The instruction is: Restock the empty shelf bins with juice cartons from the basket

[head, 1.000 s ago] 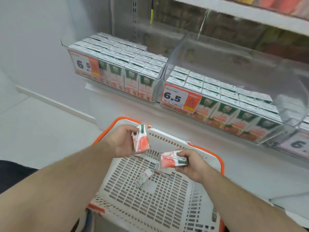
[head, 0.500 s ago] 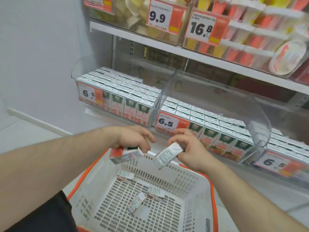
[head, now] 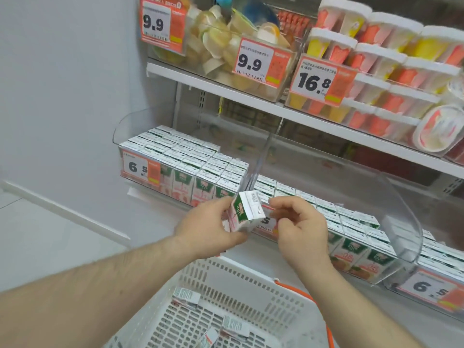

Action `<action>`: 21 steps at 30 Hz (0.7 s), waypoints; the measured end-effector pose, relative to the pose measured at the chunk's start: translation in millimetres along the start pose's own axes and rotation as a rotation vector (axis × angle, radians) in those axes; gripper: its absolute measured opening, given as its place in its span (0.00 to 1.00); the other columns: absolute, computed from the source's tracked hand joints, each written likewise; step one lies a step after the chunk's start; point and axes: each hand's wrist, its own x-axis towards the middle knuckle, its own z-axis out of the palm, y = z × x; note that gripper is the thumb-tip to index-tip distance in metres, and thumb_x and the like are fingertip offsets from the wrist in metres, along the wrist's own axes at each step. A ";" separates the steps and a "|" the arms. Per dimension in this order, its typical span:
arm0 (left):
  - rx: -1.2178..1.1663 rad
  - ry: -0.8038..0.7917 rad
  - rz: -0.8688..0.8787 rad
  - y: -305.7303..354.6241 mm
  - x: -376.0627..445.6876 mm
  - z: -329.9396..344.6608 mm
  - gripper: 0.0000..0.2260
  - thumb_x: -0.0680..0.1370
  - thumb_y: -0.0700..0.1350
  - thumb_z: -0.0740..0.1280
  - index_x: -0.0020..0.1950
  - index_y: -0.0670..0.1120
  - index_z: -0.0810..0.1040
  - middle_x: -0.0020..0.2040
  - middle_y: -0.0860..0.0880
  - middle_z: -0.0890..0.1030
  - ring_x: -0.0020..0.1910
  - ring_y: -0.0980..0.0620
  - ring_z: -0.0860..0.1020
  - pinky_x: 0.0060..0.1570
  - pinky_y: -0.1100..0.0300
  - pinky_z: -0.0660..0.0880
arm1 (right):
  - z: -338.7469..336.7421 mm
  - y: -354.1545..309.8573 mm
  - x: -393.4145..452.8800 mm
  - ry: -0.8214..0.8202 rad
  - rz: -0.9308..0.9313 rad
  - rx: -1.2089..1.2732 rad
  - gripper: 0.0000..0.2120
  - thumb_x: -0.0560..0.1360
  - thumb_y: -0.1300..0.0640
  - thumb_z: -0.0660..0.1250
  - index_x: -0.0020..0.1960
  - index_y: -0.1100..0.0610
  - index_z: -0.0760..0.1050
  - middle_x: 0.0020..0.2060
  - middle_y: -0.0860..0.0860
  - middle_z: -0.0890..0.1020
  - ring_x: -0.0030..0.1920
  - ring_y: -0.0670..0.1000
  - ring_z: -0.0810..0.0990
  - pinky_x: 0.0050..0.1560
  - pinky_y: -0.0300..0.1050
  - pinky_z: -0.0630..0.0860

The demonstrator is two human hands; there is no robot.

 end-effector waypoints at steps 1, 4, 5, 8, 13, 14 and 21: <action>0.055 0.063 0.017 1.5 -0.1 -3.2 0.18 0.67 0.62 0.71 0.55 0.61 0.75 0.50 0.60 0.79 0.50 0.59 0.78 0.47 0.55 0.78 | 2.7 -3.2 -0.5 0.025 0.044 0.034 0.21 0.65 0.70 0.58 0.40 0.47 0.80 0.36 0.42 0.83 0.39 0.43 0.81 0.41 0.41 0.75; 0.118 0.205 0.021 3.0 0.9 -13.3 0.20 0.67 0.63 0.70 0.57 0.61 0.74 0.51 0.60 0.78 0.49 0.58 0.77 0.48 0.54 0.77 | 15.0 -15.7 -3.3 -0.021 0.094 0.107 0.23 0.67 0.77 0.60 0.40 0.49 0.79 0.35 0.43 0.82 0.34 0.45 0.77 0.37 0.42 0.73; 0.128 0.239 0.021 4.1 1.7 -16.4 0.20 0.67 0.64 0.70 0.57 0.60 0.74 0.50 0.60 0.77 0.49 0.57 0.77 0.48 0.54 0.76 | 19.1 -23.4 -3.4 -0.042 0.096 0.142 0.23 0.67 0.78 0.60 0.42 0.51 0.79 0.35 0.43 0.81 0.32 0.46 0.76 0.36 0.41 0.73; 0.149 0.310 0.014 4.2 3.8 -21.0 0.20 0.67 0.62 0.70 0.56 0.60 0.73 0.49 0.61 0.74 0.50 0.57 0.76 0.49 0.54 0.75 | 31.4 -44.4 -0.3 -0.099 0.120 0.241 0.18 0.67 0.76 0.60 0.44 0.56 0.78 0.36 0.43 0.81 0.27 0.45 0.74 0.29 0.36 0.71; 0.245 0.499 0.078 -0.3 7.9 -24.4 0.19 0.65 0.58 0.72 0.53 0.59 0.74 0.49 0.57 0.77 0.42 0.51 0.80 0.39 0.55 0.75 | 53.5 -51.6 10.9 -0.114 0.245 0.212 0.19 0.61 0.43 0.68 0.51 0.45 0.75 0.50 0.49 0.81 0.43 0.53 0.82 0.36 0.45 0.76; 0.296 0.537 0.111 -0.4 9.0 -25.2 0.19 0.63 0.56 0.72 0.52 0.58 0.74 0.48 0.56 0.78 0.39 0.48 0.81 0.35 0.55 0.74 | 58.1 -54.3 14.2 -0.105 0.274 0.152 0.21 0.60 0.37 0.68 0.51 0.42 0.75 0.50 0.48 0.81 0.47 0.54 0.82 0.41 0.50 0.79; 0.281 0.505 -0.003 -3.1 24.6 -49.6 0.24 0.68 0.56 0.70 0.63 0.60 0.70 0.59 0.56 0.75 0.47 0.46 0.81 0.43 0.52 0.77 | 69.8 -85.7 59.4 -0.101 0.116 -0.152 0.06 0.68 0.50 0.66 0.42 0.50 0.80 0.35 0.44 0.81 0.42 0.51 0.82 0.43 0.54 0.82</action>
